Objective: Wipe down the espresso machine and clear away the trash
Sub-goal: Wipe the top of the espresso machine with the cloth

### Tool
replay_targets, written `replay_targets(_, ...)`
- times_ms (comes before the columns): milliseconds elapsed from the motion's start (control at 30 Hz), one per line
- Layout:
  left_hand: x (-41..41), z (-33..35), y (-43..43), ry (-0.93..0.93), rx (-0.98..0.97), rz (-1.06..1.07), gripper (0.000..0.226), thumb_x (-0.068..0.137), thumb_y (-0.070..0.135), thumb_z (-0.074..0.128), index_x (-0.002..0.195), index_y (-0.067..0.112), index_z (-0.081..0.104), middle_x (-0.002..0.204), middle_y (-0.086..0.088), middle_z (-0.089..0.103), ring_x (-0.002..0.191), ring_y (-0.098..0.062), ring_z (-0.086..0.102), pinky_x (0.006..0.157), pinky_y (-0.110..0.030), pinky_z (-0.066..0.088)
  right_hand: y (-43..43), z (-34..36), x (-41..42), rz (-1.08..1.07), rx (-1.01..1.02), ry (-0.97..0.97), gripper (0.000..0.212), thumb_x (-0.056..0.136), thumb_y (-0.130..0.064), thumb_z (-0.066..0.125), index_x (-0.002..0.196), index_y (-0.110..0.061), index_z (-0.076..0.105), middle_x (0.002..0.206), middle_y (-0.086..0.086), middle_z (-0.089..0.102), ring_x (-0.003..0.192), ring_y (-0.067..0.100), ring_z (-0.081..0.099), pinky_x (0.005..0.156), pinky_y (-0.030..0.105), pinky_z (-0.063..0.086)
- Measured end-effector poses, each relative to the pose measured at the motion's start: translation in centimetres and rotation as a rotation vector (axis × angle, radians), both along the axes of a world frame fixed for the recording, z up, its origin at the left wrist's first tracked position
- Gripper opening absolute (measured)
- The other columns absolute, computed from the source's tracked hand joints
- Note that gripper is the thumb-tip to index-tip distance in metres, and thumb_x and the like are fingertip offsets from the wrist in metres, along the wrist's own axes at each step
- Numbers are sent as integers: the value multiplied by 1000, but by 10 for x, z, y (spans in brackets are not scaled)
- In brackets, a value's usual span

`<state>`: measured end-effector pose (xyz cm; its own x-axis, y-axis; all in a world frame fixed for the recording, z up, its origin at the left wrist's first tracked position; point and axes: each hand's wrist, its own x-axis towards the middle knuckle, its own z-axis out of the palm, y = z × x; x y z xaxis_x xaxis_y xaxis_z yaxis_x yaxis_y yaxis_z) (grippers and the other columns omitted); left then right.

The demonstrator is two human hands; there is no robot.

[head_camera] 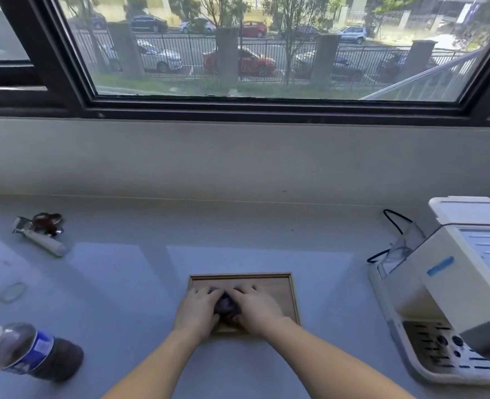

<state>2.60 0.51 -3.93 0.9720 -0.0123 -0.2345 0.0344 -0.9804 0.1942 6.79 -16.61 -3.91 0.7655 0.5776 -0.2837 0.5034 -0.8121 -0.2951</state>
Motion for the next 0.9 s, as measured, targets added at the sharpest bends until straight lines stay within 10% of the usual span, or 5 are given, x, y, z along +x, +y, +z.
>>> replay_targets(300,11,9,-2,-26,-55,22,35,74,33,61,109,31,62,110,5,64,107,-21,56,77,-33,42,5,13,5,-174,111,31,23,83,-16,54,105,-13,58,114,14,61,104,37,56,80,39,44)
replay_targets(900,17,99,-87,-371,-304,-389,40,74,22,70,114,29,66,94,2,59,97,-24,55,73,-34,42,-99,107,-44,-515,186,-284,31,82,-24,57,113,-20,58,110,9,55,100,36,54,79,41,48)
